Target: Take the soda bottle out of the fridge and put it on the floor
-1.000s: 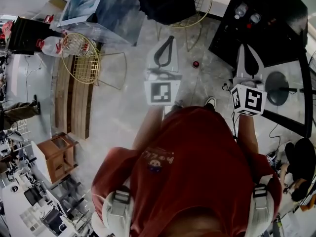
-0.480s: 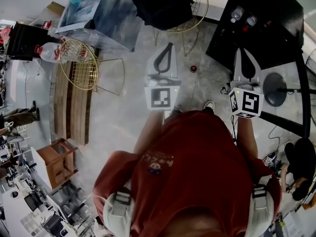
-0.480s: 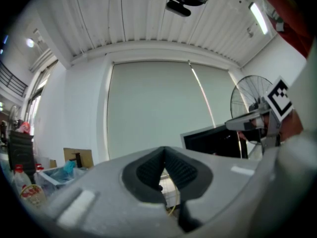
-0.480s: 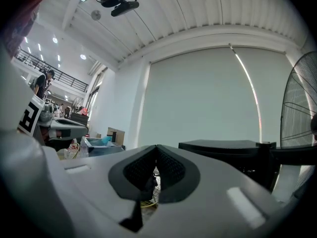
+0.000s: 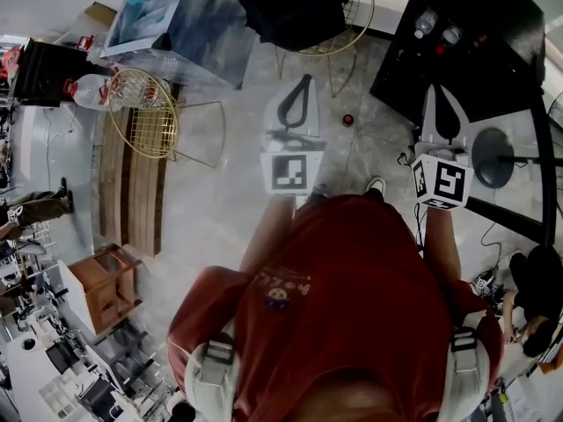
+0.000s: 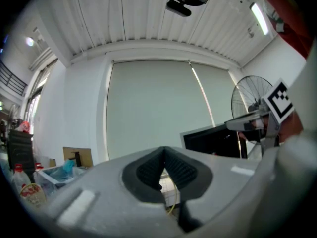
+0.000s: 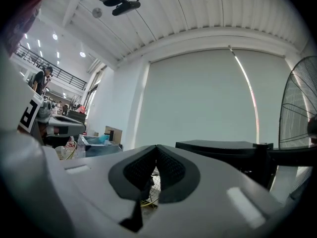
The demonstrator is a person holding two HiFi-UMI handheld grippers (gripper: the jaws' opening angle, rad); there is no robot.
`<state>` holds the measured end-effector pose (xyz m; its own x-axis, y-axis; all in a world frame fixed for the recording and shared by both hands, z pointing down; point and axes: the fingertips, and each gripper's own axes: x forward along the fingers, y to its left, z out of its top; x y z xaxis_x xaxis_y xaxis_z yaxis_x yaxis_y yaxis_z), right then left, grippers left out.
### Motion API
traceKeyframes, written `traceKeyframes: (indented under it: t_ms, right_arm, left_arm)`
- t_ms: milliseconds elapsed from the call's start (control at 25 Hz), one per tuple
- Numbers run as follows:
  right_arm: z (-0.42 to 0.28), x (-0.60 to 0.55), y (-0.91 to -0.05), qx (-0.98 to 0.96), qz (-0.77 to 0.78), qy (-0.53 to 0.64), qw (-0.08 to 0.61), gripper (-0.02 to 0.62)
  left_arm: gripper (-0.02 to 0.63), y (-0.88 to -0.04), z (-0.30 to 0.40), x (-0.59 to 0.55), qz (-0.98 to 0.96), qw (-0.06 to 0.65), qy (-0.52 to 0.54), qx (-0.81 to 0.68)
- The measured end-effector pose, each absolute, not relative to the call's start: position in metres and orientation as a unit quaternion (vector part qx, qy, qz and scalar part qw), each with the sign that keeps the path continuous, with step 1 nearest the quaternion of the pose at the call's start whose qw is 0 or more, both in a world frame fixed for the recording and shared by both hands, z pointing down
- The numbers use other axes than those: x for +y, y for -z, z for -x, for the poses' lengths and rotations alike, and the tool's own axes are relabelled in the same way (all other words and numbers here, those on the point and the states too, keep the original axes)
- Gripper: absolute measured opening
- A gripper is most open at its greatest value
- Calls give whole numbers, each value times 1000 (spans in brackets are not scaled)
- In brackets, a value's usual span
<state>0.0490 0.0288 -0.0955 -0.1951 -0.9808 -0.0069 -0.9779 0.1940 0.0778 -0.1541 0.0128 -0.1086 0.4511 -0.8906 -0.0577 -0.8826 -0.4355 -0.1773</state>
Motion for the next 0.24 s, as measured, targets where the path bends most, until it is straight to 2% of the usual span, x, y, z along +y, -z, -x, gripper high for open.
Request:
traceKeyframes:
  t_ms: [240]
  right_arm:
    - [-49, 30, 89, -772, -634, 30, 24, 2]
  left_arm:
    - [0, 104, 156, 13, 849, 87, 22, 521]
